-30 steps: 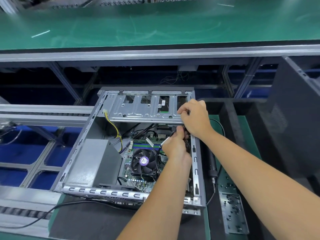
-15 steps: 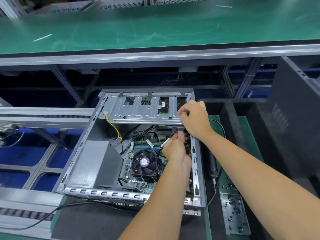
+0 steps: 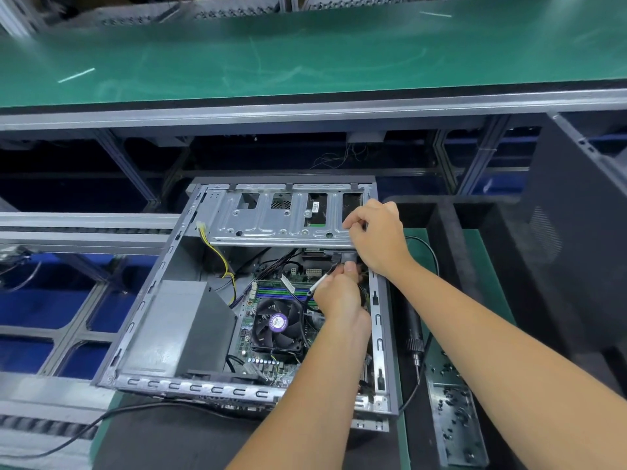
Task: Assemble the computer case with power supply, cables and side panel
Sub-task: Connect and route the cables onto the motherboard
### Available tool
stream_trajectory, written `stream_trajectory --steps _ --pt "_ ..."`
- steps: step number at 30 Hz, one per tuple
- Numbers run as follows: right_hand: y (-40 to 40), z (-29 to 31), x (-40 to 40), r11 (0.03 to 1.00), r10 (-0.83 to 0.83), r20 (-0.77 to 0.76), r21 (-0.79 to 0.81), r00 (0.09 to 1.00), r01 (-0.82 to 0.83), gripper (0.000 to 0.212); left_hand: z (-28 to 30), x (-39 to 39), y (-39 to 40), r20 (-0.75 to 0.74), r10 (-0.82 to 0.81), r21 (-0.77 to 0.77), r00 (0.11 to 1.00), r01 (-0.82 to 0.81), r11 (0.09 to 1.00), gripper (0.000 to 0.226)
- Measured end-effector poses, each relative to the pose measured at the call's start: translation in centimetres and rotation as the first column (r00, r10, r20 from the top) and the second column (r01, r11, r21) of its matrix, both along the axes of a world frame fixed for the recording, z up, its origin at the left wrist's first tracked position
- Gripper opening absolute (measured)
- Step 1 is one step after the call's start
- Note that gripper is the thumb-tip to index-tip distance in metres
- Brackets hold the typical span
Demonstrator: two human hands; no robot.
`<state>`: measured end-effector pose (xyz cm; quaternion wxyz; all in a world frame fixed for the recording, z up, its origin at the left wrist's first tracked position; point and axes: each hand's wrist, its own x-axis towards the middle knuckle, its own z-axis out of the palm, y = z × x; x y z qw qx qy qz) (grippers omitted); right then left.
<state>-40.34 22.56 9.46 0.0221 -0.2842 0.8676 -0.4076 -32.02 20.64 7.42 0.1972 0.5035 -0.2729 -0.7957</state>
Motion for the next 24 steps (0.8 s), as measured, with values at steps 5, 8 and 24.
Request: stream_trajectory --steps 5,8,24 --pt "0.03 0.02 -0.06 1.0 0.001 0.001 -0.005 1.0 -0.001 0.028 -0.15 -0.01 -0.22 0.029 -0.007 0.021 1.0 0.006 1.0 0.009" --pt "0.0 0.01 -0.05 1.0 0.0 0.0 -0.006 1.0 0.0 0.028 -0.13 -0.12 -0.28 0.013 -0.026 0.042 1.0 0.026 0.999 0.008" --pt "-0.01 0.16 0.08 1.0 -0.006 0.007 -0.005 1.0 0.006 0.028 -0.09 0.01 0.01 -0.001 0.014 0.029 1.0 -0.014 0.999 0.025"
